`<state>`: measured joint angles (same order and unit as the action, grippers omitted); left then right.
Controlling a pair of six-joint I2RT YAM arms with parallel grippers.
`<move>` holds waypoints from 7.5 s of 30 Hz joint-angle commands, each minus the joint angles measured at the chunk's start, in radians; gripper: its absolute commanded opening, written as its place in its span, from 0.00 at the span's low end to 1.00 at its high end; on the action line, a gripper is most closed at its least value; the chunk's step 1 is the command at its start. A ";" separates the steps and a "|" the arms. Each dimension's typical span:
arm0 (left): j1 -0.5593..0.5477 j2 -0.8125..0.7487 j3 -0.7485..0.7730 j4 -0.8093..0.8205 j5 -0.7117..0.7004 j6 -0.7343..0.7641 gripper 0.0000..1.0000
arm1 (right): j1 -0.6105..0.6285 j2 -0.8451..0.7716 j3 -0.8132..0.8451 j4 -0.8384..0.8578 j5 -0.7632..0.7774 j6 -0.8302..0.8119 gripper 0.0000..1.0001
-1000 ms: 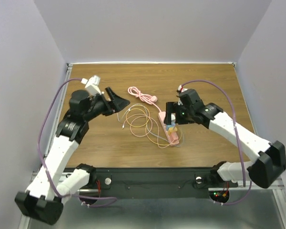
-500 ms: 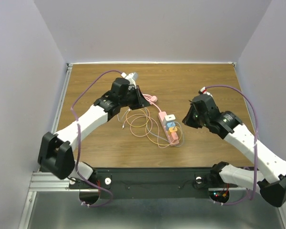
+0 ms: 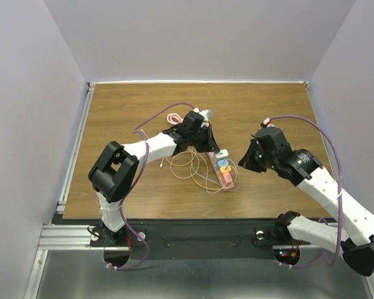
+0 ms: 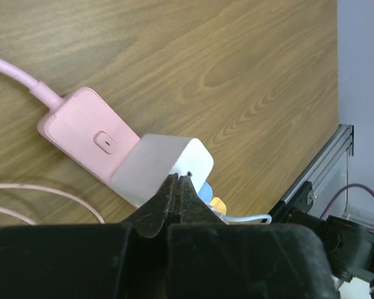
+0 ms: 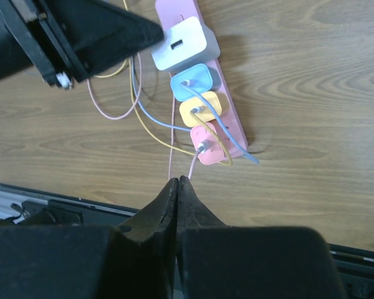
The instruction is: Pull the plug off the socket
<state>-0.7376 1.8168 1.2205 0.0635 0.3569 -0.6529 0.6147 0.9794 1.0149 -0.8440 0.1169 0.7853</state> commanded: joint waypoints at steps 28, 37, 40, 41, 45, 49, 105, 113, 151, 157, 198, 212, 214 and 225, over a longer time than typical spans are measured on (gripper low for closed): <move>0.060 0.141 -0.165 0.308 0.117 -0.054 0.00 | -0.003 0.149 0.062 -0.033 -0.051 -0.156 0.24; 0.058 0.177 -0.259 0.364 0.106 -0.059 0.00 | 0.052 0.203 0.082 -0.032 -0.066 -0.181 0.53; 0.058 0.180 -0.250 0.366 0.106 -0.062 0.00 | 0.095 0.212 0.090 -0.032 -0.054 -0.164 0.53; 0.060 0.185 -0.248 0.366 0.108 -0.063 0.00 | 0.106 0.216 0.090 -0.032 -0.051 -0.153 0.53; 0.058 0.177 -0.243 0.366 0.109 -0.067 0.00 | 0.183 0.237 0.082 -0.030 -0.008 -0.130 0.54; 0.058 0.171 -0.245 0.366 0.108 -0.070 0.00 | 0.198 0.260 0.085 -0.026 0.044 -0.156 0.54; 0.010 0.142 -0.297 0.331 0.017 -0.082 0.00 | 0.200 0.294 -0.062 0.137 0.096 -0.159 0.00; 0.038 -0.025 -0.224 0.267 -0.006 -0.086 0.00 | 0.200 0.307 -0.232 0.264 0.105 -0.155 0.00; -0.028 -0.085 -0.200 0.171 0.011 -0.128 0.00 | 0.200 0.357 -0.173 0.402 0.043 -0.159 0.01; -0.034 -0.080 -0.177 0.187 0.065 -0.123 0.00 | 0.200 0.355 -0.177 0.395 0.035 -0.172 0.00; -0.086 0.029 -0.598 0.245 -0.139 -0.091 0.00 | 0.198 0.292 0.177 0.063 0.178 -0.135 0.01; -0.060 -0.313 -0.288 -0.002 -0.188 -0.016 0.00 | 0.198 0.108 0.274 0.026 -0.142 -0.170 0.00; -0.048 -0.374 -0.237 -0.043 -0.213 -0.011 0.00 | 0.200 0.088 0.231 0.025 -0.144 -0.161 0.00; 0.148 -0.795 -0.213 -0.137 -0.240 -0.062 0.00 | 0.207 0.289 0.011 0.245 -0.184 -0.198 0.00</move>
<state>-0.6487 1.1217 0.9760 0.0086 0.1341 -0.7124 0.8101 1.1934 1.0199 -0.7555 -0.0452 0.6052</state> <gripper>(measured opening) 0.017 0.385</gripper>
